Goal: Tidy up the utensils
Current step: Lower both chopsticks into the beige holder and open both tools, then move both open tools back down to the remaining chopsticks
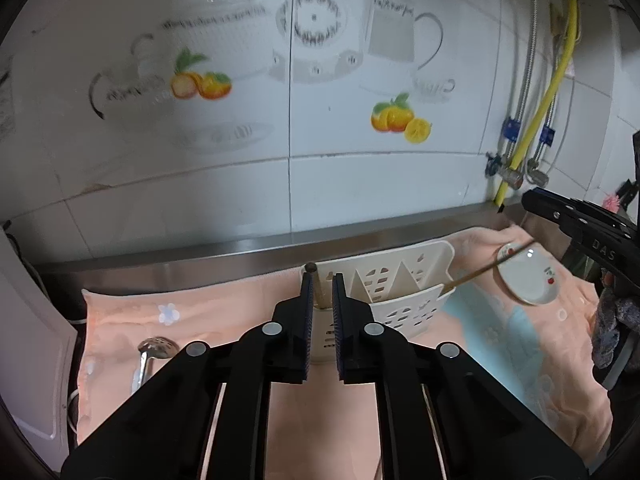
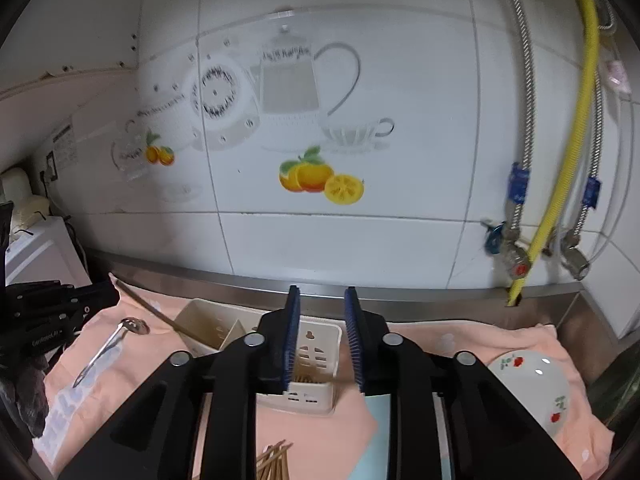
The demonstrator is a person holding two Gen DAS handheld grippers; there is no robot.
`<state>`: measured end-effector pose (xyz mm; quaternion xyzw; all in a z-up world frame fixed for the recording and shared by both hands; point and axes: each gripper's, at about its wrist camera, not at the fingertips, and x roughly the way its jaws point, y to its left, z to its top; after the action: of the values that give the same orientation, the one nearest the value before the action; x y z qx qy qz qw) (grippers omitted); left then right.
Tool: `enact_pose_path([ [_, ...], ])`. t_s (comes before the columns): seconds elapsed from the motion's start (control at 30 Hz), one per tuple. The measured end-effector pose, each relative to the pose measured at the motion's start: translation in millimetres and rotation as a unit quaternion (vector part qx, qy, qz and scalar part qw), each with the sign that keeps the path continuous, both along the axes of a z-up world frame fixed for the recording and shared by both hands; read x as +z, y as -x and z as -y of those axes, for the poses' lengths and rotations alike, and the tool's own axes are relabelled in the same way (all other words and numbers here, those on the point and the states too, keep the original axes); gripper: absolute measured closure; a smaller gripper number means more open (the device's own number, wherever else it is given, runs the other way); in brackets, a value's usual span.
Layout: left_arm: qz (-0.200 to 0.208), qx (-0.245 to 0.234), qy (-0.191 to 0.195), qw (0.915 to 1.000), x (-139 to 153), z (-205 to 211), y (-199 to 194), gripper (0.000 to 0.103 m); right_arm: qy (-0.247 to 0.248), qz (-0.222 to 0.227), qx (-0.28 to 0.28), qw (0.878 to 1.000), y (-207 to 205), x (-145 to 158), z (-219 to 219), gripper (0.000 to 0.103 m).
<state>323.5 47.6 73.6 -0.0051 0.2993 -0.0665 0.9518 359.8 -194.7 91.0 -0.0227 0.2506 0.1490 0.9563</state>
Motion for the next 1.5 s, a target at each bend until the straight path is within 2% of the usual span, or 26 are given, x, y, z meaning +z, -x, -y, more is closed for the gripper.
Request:
enact_pose_path([
  [0.17, 0.023, -0.003, 0.006, 0.9997, 13, -2, 37, 0.087, 0.000, 0.018, 0.006, 1.000, 41, 9, 11, 0.070],
  [0.33, 0.028, -0.011, 0.011, 0.9995, 7, -4, 76, 0.087, 0.002, 0.019, 0.012, 1.000, 81, -1, 18, 0.068],
  [0.57, 0.002, -0.022, 0.015, 0.9996, -35, -4, 122, 0.087, 0.001, -0.008, 0.036, 0.999, 140, -39, 21, 0.067],
  [0.77, -0.037, -0.028, 0.024, 0.9986, -80, -5, 148, 0.087, 0.031, -0.021, 0.034, 0.999, 178, -80, 17, 0.067],
  [0.97, -0.071, -0.029, 0.035, 0.9965, -117, -5, 162, 0.087, 0.050, -0.060, 0.036, 0.996, 198, -124, 16, 0.067],
  [1.23, -0.109, -0.035, 0.041, 0.9926, -156, 0, 172, 0.087, 0.052, -0.119, 0.033, 0.991, 201, -174, 24, 0.067],
  [1.5, -0.139, -0.037, 0.044, 0.9885, -182, 4, 174, 0.087, 0.069, -0.156, 0.037, 0.985, 189, -206, 29, 0.078],
])
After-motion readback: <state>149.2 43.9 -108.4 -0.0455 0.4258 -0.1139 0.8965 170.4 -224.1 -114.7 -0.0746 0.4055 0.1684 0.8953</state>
